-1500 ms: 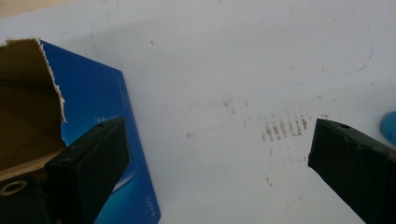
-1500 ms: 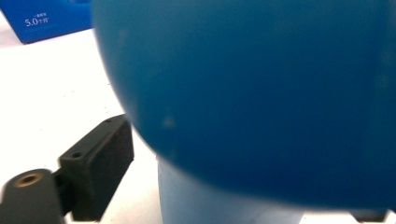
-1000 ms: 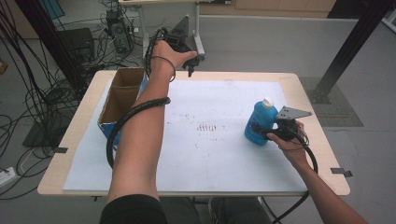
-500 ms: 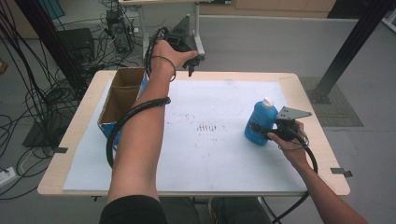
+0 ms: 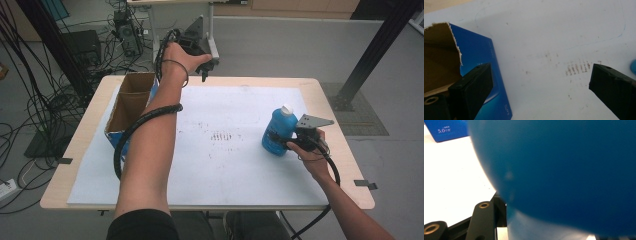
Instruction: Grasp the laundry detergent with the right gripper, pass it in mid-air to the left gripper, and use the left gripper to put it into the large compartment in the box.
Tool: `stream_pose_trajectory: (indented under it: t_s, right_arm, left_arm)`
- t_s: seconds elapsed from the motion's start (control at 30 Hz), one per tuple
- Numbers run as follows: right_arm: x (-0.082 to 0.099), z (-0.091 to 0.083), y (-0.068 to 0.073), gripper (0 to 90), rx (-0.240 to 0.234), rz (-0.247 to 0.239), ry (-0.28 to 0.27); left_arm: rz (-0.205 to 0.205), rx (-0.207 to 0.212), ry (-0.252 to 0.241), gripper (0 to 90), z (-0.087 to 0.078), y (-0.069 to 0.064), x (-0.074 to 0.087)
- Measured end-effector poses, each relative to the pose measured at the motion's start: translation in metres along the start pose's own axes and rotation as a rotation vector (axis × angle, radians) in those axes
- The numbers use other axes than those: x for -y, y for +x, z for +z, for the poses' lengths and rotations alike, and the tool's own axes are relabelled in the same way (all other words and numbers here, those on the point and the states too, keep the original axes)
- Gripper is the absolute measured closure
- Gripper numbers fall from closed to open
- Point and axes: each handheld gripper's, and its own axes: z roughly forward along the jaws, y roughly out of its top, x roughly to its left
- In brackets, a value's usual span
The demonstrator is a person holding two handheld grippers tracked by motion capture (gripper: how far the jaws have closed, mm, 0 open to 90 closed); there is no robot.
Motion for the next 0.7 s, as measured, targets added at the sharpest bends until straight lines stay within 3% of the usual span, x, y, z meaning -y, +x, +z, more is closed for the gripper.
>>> stream_pose_trajectory:
  t_s: [0.7]
  right_arm:
    - [0.0008, 0.0000, 0.0001, 43.4, 0.001, 0.000, -0.006]
  left_arm:
    - [0.001, 0.001, -0.002, 5.5, -0.0009, -0.0014, -0.0002]
